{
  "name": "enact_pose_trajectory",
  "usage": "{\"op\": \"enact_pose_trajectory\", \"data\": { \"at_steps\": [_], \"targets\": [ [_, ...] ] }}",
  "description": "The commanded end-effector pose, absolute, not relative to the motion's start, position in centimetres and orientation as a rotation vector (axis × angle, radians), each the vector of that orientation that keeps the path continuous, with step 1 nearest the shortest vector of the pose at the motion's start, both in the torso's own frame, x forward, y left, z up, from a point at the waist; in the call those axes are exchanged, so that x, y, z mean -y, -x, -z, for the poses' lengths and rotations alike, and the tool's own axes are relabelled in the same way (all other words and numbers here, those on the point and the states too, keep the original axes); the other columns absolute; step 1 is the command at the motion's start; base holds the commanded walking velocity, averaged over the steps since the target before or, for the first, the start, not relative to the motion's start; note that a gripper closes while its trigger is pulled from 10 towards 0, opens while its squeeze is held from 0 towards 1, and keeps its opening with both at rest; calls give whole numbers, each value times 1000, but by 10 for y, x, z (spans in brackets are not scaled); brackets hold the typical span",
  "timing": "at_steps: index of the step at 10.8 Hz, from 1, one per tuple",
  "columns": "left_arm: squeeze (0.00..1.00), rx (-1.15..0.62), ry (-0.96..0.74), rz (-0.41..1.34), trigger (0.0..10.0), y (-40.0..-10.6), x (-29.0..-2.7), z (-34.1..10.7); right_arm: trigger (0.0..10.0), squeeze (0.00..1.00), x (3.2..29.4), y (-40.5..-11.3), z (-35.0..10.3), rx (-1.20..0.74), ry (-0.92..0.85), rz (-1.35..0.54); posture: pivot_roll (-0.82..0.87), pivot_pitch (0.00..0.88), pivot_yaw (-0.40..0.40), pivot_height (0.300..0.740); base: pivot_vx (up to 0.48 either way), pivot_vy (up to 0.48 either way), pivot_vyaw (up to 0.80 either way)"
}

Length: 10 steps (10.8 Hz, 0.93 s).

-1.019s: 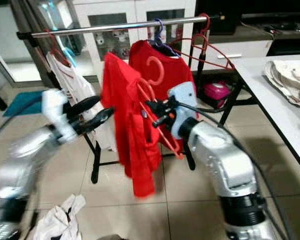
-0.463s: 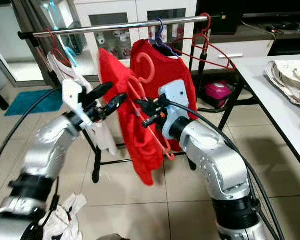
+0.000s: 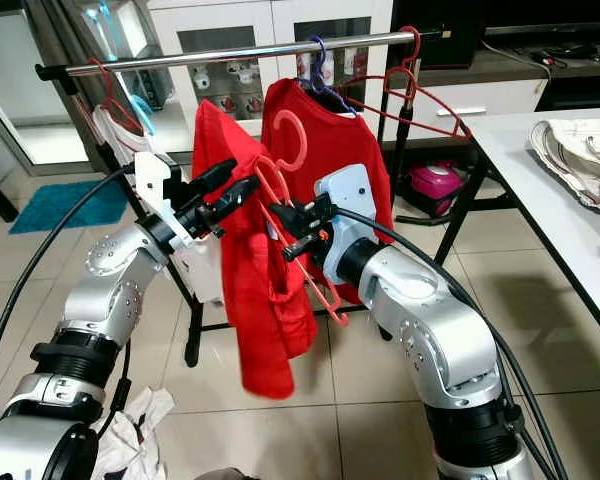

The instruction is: Hang hanger

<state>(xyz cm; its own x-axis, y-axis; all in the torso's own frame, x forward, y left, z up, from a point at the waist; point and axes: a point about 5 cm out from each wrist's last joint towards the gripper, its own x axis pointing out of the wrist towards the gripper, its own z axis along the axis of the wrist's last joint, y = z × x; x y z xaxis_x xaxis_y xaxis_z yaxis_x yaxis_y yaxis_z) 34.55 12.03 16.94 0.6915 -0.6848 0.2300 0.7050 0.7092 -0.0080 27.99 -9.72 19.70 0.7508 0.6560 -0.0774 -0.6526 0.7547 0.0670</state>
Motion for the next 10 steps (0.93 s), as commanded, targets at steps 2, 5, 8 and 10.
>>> {"op": "enact_pose_trajectory", "data": {
  "at_steps": [2,5,8,10],
  "targets": [
    [0,260,94,786,0,-347,-120,-176,10000,0,92,-276,-203,-69,-39,-748,-75,0,134,740,0,0,0],
    [0,273,127,792,0,-347,-119,-176,10000,0,92,-277,-203,-74,-36,-749,-76,0,129,740,0,0,0],
    [0,322,283,653,0,-347,-127,-184,10000,0,108,-283,-177,-241,-4,-589,-71,0,117,740,0,0,0],
    [0,296,293,630,0,-342,-125,-174,10000,0,119,-287,-167,-286,6,-497,-68,0,111,740,0,0,0]
  ]
}}
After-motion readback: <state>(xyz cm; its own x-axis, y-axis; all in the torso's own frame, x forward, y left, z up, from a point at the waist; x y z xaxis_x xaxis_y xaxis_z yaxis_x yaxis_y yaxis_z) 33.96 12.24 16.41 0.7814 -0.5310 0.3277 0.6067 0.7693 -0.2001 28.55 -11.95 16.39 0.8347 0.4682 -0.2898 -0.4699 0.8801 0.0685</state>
